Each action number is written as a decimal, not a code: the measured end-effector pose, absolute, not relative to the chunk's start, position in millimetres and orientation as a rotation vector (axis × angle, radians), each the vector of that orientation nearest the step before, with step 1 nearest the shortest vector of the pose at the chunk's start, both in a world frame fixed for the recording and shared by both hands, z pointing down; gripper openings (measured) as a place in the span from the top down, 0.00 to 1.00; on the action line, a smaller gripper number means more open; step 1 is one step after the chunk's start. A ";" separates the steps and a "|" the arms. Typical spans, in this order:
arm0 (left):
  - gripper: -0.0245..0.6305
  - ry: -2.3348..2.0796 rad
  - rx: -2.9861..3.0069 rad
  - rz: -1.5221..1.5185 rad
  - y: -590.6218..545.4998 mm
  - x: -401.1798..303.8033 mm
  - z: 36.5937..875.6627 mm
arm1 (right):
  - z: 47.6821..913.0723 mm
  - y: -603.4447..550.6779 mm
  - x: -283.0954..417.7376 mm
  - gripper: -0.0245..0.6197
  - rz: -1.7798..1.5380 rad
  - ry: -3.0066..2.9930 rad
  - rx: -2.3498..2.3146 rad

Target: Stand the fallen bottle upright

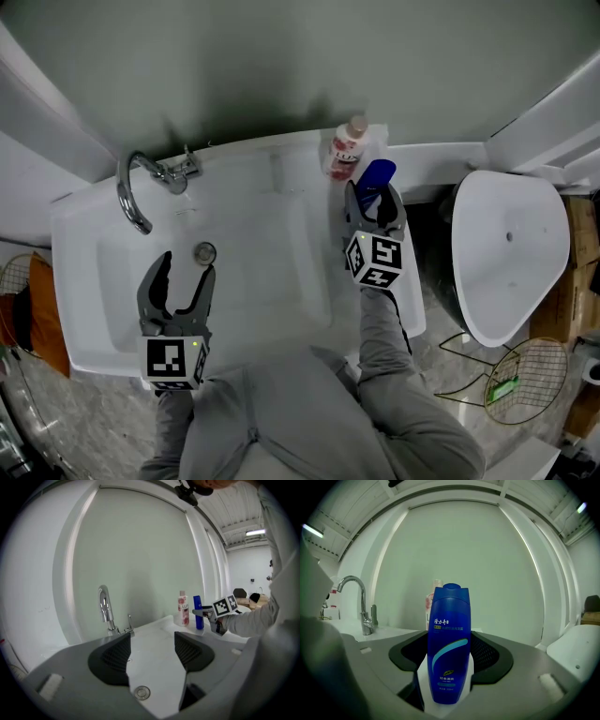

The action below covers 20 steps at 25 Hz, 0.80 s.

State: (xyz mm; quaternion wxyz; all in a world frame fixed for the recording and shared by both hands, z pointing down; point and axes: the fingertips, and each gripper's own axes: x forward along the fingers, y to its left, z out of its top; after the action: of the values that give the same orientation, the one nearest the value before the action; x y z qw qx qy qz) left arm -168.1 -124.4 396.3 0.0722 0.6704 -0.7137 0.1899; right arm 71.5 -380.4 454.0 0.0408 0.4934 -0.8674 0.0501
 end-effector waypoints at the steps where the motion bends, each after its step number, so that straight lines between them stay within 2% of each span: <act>1: 0.44 -2.144 2.016 0.570 -124.7 -167.6 396.4 | 454.1 -379.2 71.1 0.53 0.143 -2.659 1.507; 20: 0.44 -2.140 2.035 0.513 -120.7 -160.0 397.9 | 456.9 -357.1 72.8 0.53 0.023 -2.650 1.464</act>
State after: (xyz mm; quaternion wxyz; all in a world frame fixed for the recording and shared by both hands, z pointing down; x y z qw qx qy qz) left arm -160.0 -120.7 397.9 0.0719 0.6773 -0.7120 0.1707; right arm 72.8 -357.1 456.9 0.0570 0.4826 -0.8739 0.0077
